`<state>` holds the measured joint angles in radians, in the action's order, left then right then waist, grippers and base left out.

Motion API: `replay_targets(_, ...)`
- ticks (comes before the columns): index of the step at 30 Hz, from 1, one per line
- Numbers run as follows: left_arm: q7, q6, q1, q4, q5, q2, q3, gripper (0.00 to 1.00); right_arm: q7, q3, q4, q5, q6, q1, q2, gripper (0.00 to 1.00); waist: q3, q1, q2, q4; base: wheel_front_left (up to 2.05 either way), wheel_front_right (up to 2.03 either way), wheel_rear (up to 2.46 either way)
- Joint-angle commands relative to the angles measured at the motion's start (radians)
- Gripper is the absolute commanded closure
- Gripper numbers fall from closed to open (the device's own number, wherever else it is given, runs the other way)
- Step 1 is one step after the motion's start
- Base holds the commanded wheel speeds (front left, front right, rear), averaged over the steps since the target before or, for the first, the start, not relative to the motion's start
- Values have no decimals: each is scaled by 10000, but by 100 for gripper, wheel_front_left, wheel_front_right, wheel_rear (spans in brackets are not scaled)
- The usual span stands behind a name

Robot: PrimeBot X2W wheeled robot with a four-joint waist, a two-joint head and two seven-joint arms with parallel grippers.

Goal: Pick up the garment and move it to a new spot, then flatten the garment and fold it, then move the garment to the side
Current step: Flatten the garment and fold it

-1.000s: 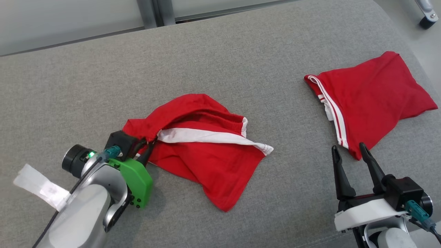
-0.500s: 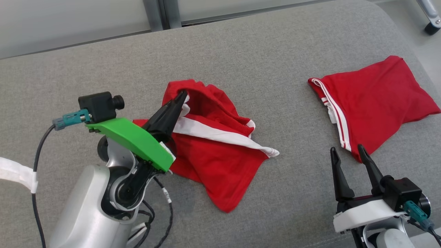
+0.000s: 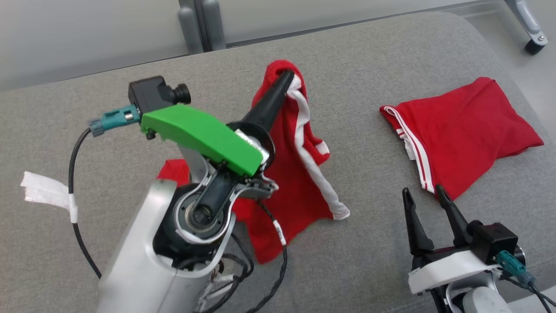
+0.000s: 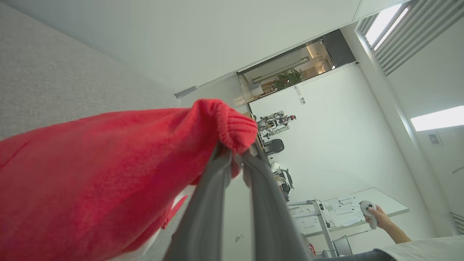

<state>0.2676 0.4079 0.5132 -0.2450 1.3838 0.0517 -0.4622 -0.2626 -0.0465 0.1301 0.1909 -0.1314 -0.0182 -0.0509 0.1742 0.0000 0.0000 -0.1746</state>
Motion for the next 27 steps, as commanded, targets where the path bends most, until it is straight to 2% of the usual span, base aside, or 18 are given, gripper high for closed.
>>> replay_targets(1, -690, 312, 586, 136, 423, 7, -168, 100, -30, -111, 43, 97, 15, -184, -9, 0, 16, 0, 0, -75, 0, 0, 0)
replay_targets(6, -3029, 1037, 2084, 751, 1936, 5, -912, 100, -28, -369, 166, 217, 15, -446, -6, 0, 46, 0, 0, -242, 0, 0, 0)
replay_targets(7, -3029, 1037, 2084, 751, 1936, 5, -912, 100, -28, -369, 166, 217, 15, -446, -6, 0, 46, 0, 0, -242, 0, 0, 0)
replay_targets(10, -4476, 1255, 2889, 1136, 2988, 5, -1251, 100, -28, -493, 222, 285, 15, -541, -6, 0, 69, 0, 0, -305, 0, 0, 0)
replay_targets(14, -5257, 1159, 3625, 1549, 3673, 16, -1542, 100, -30, -604, 245, 393, 15, -625, -7, 0, 129, 0, 0, -349, 0, 0, 0)
replay_targets(16, -5324, 1087, 3647, 1723, 3479, 14, -1443, 100, -30, -625, 235, 436, 15, -649, -6, 0, 187, 0, 0, -348, 0, 0, 0)
replay_targets(21, -5324, 909, 2412, 1811, 2164, 11, -645, 100, -30, -473, 254, 362, 15, -537, -9, 0, 317, 0, 0, -164, 0, 0, 0)
replay_targets(25, -5320, 666, 753, 1972, 882, 50, 203, 100, -30, -382, 278, 196, 15, -425, -7, 0, 421, 0, 0, 128, 0, 0, 0)
replay_targets(27, -5321, 319, -628, 2087, 191, 174, 980, 100, -30, -272, 268, 93, 15, -316, -6, 0, 455, 0, 0, 370, 0, 0, 0)
